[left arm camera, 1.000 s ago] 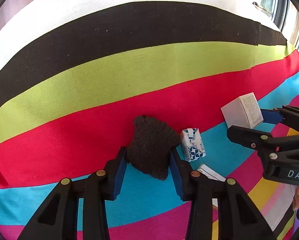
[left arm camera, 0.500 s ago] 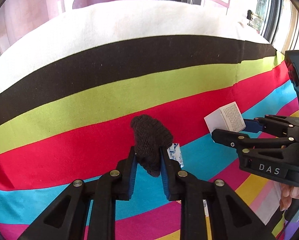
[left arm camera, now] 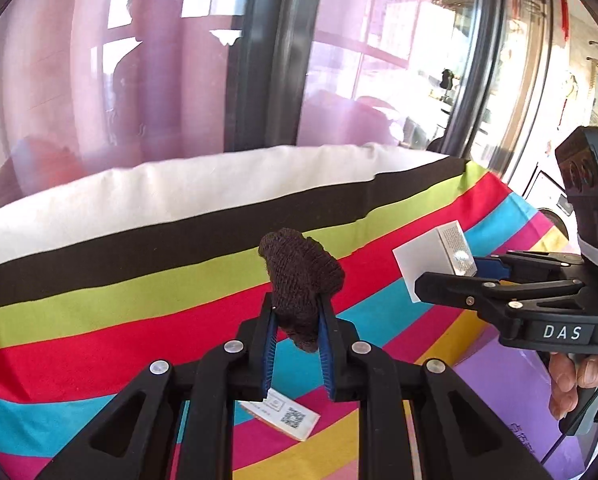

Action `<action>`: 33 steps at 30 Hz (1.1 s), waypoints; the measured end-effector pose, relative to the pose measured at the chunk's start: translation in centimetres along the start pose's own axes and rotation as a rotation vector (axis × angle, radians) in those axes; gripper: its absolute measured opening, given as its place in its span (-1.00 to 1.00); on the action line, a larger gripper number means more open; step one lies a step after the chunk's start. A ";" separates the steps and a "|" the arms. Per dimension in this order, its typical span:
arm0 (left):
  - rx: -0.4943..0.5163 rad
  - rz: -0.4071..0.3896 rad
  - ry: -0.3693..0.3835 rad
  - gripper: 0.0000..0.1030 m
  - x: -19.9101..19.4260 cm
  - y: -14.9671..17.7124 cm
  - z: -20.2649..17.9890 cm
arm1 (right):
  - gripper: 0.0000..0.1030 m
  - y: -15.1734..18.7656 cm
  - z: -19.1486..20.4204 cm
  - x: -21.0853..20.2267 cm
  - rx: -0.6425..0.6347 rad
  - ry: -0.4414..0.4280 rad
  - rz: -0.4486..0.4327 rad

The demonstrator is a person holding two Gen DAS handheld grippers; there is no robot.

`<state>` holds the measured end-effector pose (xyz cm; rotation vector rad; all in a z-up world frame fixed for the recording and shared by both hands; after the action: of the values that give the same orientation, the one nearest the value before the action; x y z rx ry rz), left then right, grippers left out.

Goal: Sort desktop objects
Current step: 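Carry the glove and white box into the lavender box and open both grippers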

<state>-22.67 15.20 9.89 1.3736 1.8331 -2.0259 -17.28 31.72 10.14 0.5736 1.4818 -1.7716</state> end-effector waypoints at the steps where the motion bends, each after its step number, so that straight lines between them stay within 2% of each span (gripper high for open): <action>1: 0.009 -0.014 0.023 -0.63 -0.6 -0.4 -0.9 | -0.06 0.2 -0.2 -1.1 0.008 -0.007 -0.013; 5: 0.074 -0.048 0.121 -0.63 -0.2 -2.9 -6.4 | -0.06 1.7 -1.4 -5.6 0.038 -0.025 -0.062; 6: 0.093 -0.052 0.148 -0.63 -0.5 -2.9 -7.5 | -0.06 1.9 -0.3 -6.0 0.042 -0.023 -0.071; 10: 0.179 -0.052 0.226 -0.63 -1.4 -2.5 -12.4 | -0.06 4.1 -2.6 -8.2 0.075 0.012 -0.111; 15: 0.284 -0.035 0.342 -0.63 -2.2 -0.7 -18.5 | -0.06 6.8 -7.2 -11.6 0.183 0.066 -0.163; 23: 0.466 0.024 0.441 -0.63 -2.0 3.1 -26.6 | -0.06 11.7 -13.2 -14.5 0.352 0.123 -0.176; 28: 0.518 0.055 0.482 -0.63 -1.8 4.6 -29.4 | -0.06 13.7 -15.7 -16.1 0.427 0.146 -0.195; 33: 0.564 0.084 0.524 -0.63 -1.4 6.0 -31.4 | -0.06 14.2 -16.4 -16.3 0.443 0.151 -0.200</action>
<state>-1.19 38.92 9.99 2.2638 1.3310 -2.4124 1.86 50.90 9.39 0.8173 1.2806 -2.2803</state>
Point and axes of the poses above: each gripper's, at about its wrist camera, not at the fingertips, and x roughly the way its jaws point, z to its left, y to its underside, the point moved 6 cm from there along x, roughly the way its jaws point, and after that the axes turned 2 degrees about x, right-handed, at the moved point
